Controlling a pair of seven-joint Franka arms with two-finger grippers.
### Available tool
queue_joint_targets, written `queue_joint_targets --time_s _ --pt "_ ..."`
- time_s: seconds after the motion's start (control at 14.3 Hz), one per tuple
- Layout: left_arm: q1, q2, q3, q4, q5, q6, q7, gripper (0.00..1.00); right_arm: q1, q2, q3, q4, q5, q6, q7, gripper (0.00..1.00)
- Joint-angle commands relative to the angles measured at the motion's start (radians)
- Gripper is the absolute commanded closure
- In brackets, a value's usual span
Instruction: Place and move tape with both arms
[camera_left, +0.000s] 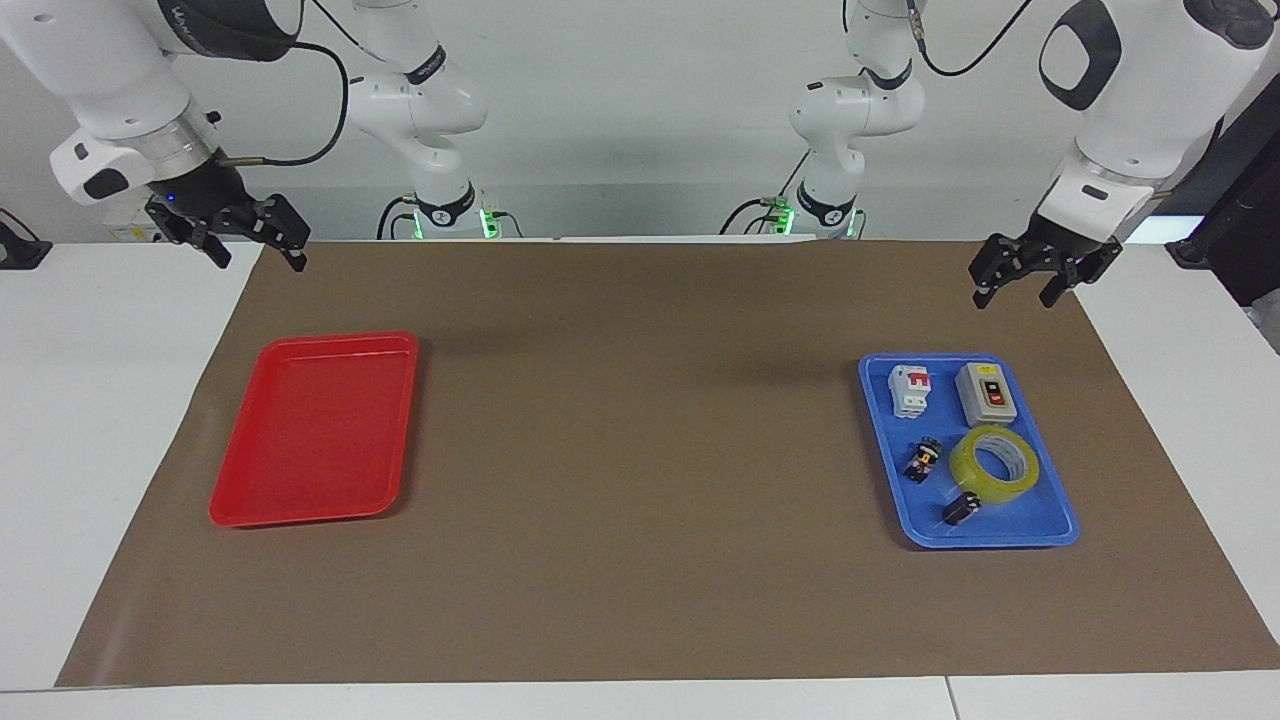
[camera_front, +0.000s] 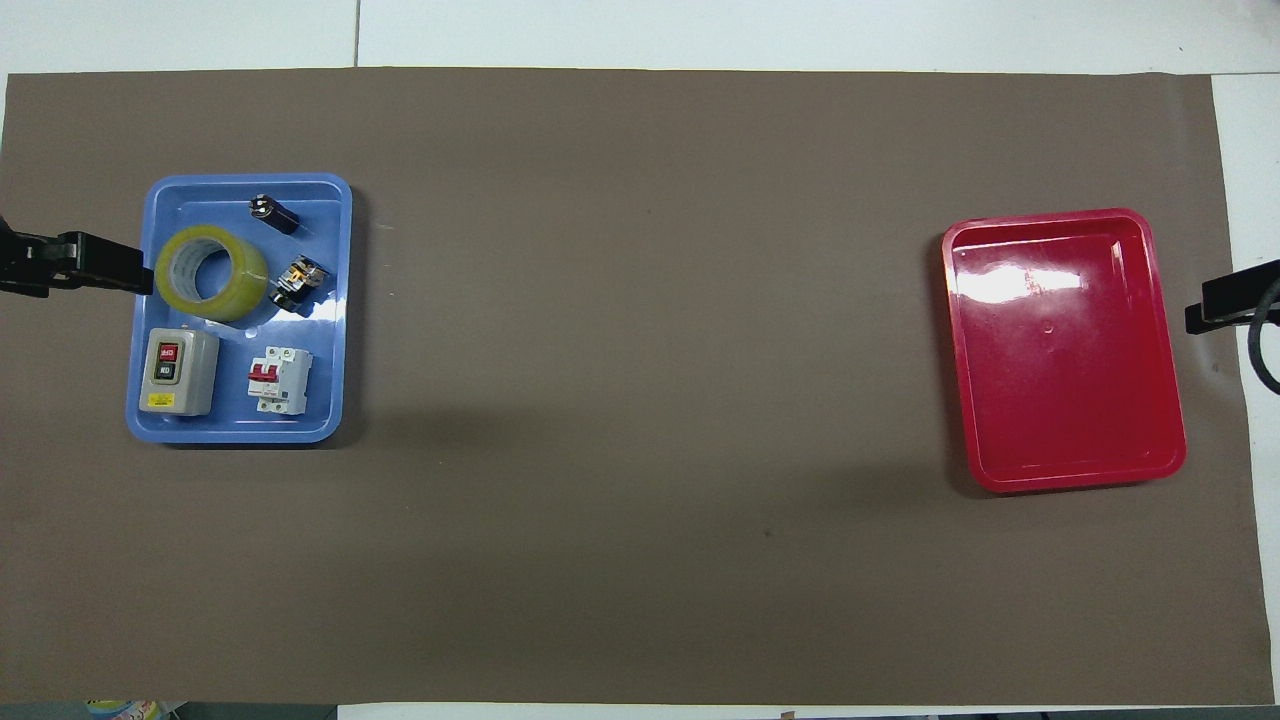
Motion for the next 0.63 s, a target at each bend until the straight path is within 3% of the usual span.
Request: queue_joint_targets --time_s 0.0,0.35,0.56 --pt "0.03 0.091 -0.002 -0.003 0.012 0.108 0.025 0.06 -0.004 0.002 0.005 0.001 -0.002 0.007 -0.017 0.0" --pt "0.102 0.251 -0.002 -0.005 0.012 0.302 0.136 0.05 -0.004 0.0 0.005 0.0 -0.002 0.007 -0.018 0.0" --pt "0.14 0.303 -0.002 -0.055 0.012 0.44 0.148 0.05 -0.004 0.0 0.005 0.0 0.0 0.007 -0.018 0.0"
